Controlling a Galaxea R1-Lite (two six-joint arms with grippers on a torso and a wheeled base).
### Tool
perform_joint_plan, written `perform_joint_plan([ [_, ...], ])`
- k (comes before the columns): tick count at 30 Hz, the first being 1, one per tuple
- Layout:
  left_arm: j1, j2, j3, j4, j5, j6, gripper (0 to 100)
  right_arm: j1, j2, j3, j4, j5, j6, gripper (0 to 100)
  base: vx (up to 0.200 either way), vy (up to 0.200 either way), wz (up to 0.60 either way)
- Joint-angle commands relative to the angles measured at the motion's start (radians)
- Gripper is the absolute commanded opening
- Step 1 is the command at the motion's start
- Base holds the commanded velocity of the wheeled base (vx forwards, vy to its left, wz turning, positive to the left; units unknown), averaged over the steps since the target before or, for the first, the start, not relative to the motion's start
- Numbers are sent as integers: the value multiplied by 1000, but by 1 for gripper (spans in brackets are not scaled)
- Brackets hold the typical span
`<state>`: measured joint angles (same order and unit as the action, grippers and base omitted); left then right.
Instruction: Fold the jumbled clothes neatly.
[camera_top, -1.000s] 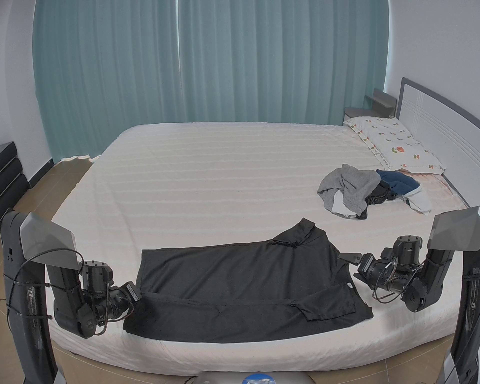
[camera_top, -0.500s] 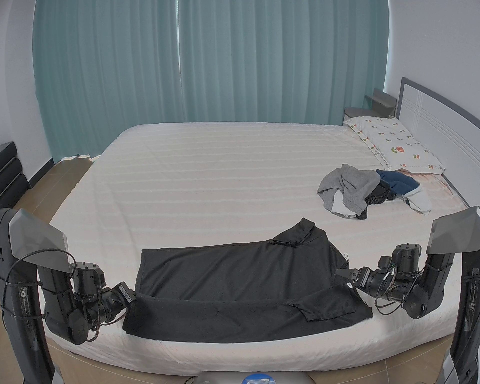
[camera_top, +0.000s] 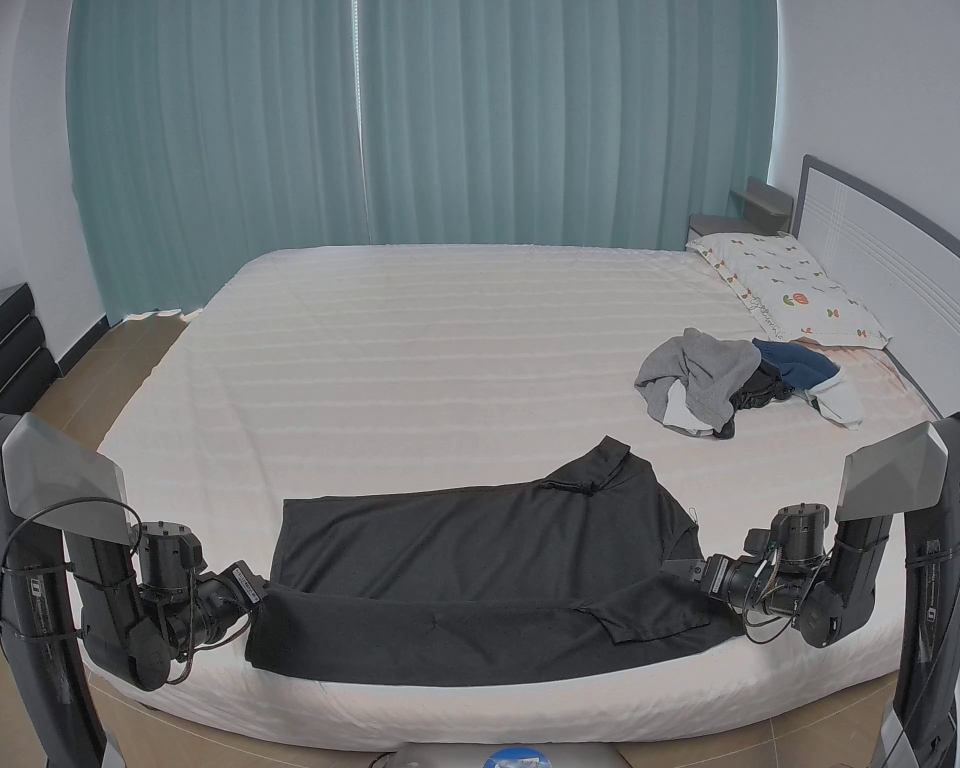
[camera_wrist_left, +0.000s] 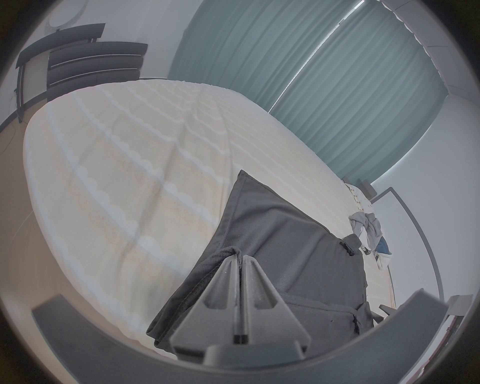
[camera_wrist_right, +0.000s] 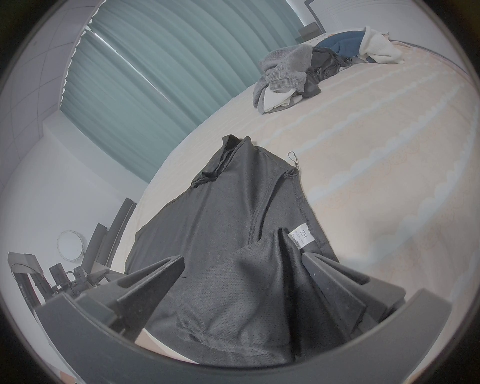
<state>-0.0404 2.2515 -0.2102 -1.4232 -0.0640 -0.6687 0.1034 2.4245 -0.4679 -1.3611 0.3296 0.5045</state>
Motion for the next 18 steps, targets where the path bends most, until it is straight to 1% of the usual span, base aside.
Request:
perform_joint_plan([
  [1,-1,-1,0,0,0,0,0,-2,13,-26,-3,0,0,100,0,0,0],
  [18,-3,5,0,0,0,-2,0,-4,56,-124,25,0,-1,100,0,0,0],
])
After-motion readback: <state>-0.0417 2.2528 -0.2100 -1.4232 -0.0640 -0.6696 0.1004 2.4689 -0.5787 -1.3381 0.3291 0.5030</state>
